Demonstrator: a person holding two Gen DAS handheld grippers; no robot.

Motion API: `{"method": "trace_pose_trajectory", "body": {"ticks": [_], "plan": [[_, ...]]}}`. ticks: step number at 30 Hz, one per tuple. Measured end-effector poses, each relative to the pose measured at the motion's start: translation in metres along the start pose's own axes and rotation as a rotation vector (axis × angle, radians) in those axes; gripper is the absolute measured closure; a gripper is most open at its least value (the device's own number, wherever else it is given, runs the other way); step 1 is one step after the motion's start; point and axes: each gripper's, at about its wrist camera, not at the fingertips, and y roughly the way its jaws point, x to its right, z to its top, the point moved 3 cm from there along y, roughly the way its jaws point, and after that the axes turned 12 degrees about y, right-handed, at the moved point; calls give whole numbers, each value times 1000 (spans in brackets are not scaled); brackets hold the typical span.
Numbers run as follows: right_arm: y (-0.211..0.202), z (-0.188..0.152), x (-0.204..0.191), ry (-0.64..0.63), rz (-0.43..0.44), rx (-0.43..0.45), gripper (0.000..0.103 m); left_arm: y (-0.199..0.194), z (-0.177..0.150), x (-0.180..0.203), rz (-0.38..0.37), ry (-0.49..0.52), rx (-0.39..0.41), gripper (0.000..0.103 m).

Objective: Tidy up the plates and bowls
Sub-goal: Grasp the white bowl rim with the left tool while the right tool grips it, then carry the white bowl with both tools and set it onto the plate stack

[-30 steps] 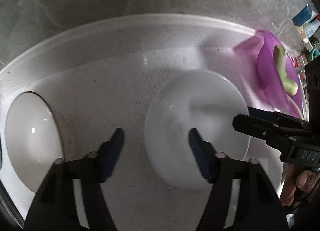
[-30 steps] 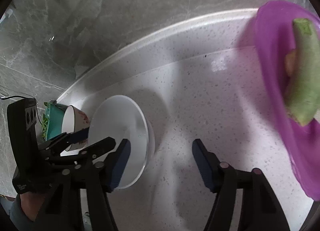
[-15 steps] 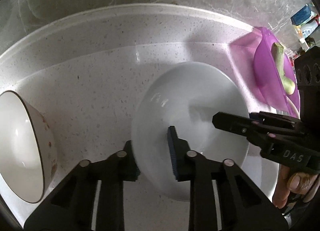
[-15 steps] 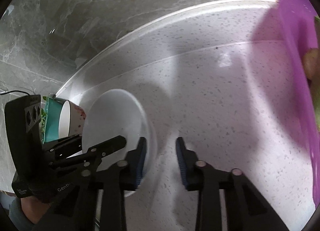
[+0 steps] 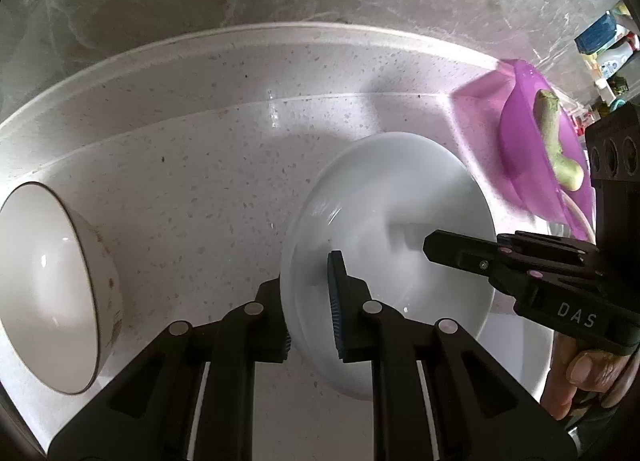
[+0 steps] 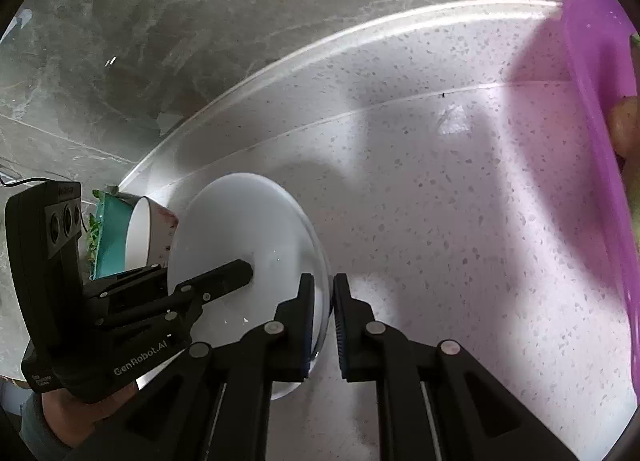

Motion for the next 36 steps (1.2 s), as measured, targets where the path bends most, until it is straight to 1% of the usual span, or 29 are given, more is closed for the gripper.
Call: {"method": "trace_pose_trajectory", "body": {"ticks": [8,17,26,30,36], "plan": [[-23,-15,-18,-31,17,25,91,-38,-13,11,-1,0,39,90],[-55,-49,-50,-103,35,42,91,-95,-56,24,-3,-15,101,90],[-74,-101,-86,-185,48,27,90,-149,-127,33,-10,-43,144,90],[-81,-128,-102,-218,54,12,90,-172,-168,35,-15,-66,160,90],[-81,-171,-126,-258,60,-28,89,-194,-230,26,-23,-108,171,90]]}}
